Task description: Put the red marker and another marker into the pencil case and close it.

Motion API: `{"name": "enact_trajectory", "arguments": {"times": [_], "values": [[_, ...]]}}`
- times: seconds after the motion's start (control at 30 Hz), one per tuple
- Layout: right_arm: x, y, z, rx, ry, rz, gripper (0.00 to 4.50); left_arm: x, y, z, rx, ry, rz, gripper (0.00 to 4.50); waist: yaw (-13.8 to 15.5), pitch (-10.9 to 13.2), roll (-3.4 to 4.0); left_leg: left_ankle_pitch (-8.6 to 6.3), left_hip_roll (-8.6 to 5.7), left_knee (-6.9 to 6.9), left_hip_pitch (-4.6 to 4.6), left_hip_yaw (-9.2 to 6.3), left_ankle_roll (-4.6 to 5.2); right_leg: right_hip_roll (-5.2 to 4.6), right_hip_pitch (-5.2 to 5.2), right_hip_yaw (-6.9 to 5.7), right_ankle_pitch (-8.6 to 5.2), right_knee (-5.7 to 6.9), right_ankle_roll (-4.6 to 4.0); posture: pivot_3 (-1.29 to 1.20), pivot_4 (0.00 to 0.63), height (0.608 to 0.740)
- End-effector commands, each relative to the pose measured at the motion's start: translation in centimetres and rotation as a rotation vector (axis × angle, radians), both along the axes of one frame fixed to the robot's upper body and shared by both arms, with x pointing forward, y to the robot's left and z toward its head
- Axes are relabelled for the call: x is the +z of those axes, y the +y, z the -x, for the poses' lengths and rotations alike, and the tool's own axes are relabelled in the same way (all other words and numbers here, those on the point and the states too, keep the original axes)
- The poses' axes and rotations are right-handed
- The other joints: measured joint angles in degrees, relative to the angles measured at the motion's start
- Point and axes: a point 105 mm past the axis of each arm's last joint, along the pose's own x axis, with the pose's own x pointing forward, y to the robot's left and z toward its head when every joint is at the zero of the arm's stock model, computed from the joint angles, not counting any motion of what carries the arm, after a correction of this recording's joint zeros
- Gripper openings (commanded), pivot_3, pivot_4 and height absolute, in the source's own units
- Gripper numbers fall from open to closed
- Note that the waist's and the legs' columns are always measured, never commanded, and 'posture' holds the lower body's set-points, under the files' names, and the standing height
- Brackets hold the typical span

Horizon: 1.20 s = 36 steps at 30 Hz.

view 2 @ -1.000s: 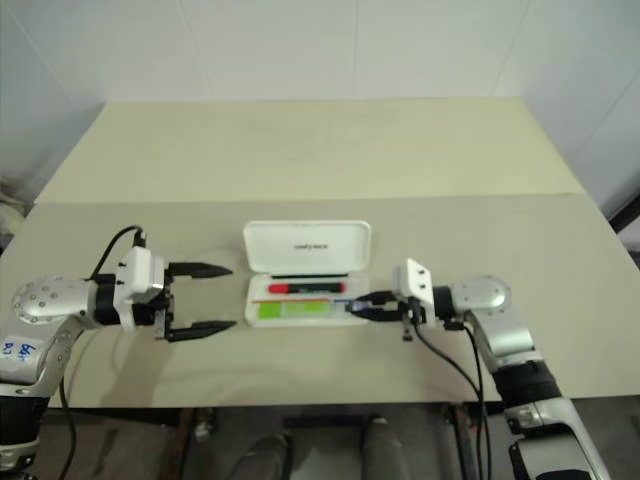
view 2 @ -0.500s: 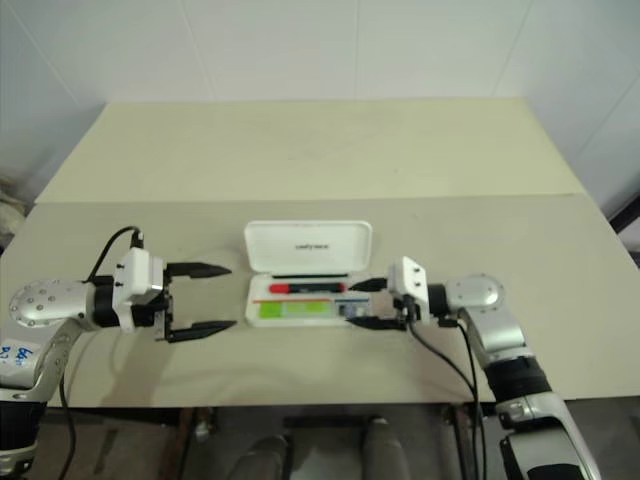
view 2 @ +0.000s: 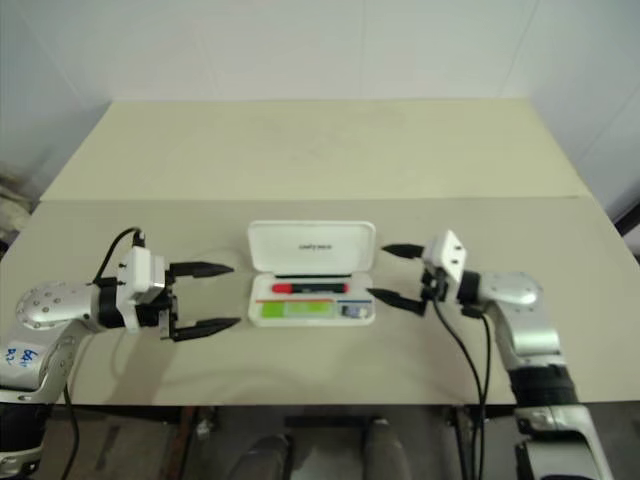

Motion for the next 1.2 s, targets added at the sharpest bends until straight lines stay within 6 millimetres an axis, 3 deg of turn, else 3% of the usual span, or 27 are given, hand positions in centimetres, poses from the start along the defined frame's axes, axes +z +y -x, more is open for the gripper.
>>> {"name": "enact_trajectory", "arguments": {"times": [0.03,0.17,0.47,0.8,0.97,1.1,1.2], "values": [[2.9,-1.2,0.4,-0.042,-0.098,-0.01,4.46,1.2,0.2,-0.1,0.003,-0.045,0.029,4.5,-0.4,0.0,0.0,0.0,0.0,0.03,0.0,0.01,0.0,0.0,0.01,0.01,0.01,0.01,0.01,0.0,0.15,0.74],[5.2,-1.5,1.2,-0.07,-0.096,-0.084,4.5,1.8,1.0,-0.9,0.038,-0.071,0.028,3.19,-1.0,0.0,0.0,0.01,0.11,0.01,0.17,0.1,0.0,0.12,0.02,0.08,0.01,0.15,0.01,0.0,0.15,0.74],[5.9,-0.7,1.6,-0.059,-0.115,-0.021,4.5,1.7,1.0,-1.1,0.055,-0.086,0.039,0.03,-0.4,0.0,0.0,0.02,0.1,0.01,0.31,0.14,-0.01,0.11,0.18,0.11,0.02,0.11,0.01,0.0,0.15,0.74],[6.0,0.0,1.3,-0.033,-0.113,-0.009,4.5,2.3,2.4,-1.2,0.158,-0.113,0.076,0.03,-0.4,0.0,0.0,0.01,0.11,-0.01,0.31,0.16,0.0,0.11,0.15,0.12,0.02,0.09,0.0,0.0,0.15,0.74],[6.1,0.4,1.4,-0.017,-0.115,-0.005,4.5,3.6,4.6,-3.1,0.353,-0.147,0.192,0.03,-0.3,0.0,0.0,0.01,0.11,0.01,0.31,0.15,0.0,0.11,0.17,0.12,0.03,0.09,0.02,0.0,0.15,0.74],[6.1,0.4,1.4,-0.014,-0.115,-0.003,4.5,2.5,6.9,-5.2,0.549,-0.105,0.138,0.03,-0.3,0.0,0.0,0.01,0.09,0.0,0.31,0.16,0.0,0.09,0.17,0.12,0.03,0.09,0.02,0.0,0.15,0.74],[6.1,0.6,1.5,-0.009,-0.118,-0.002,4.5,1.9,9.1,-6.9,0.711,-0.047,0.209,0.03,-0.4,0.0,0.0,0.02,0.1,0.01,0.31,0.15,0.0,0.12,0.16,0.12,0.03,0.1,0.03,0.0,0.15,0.74]]}}
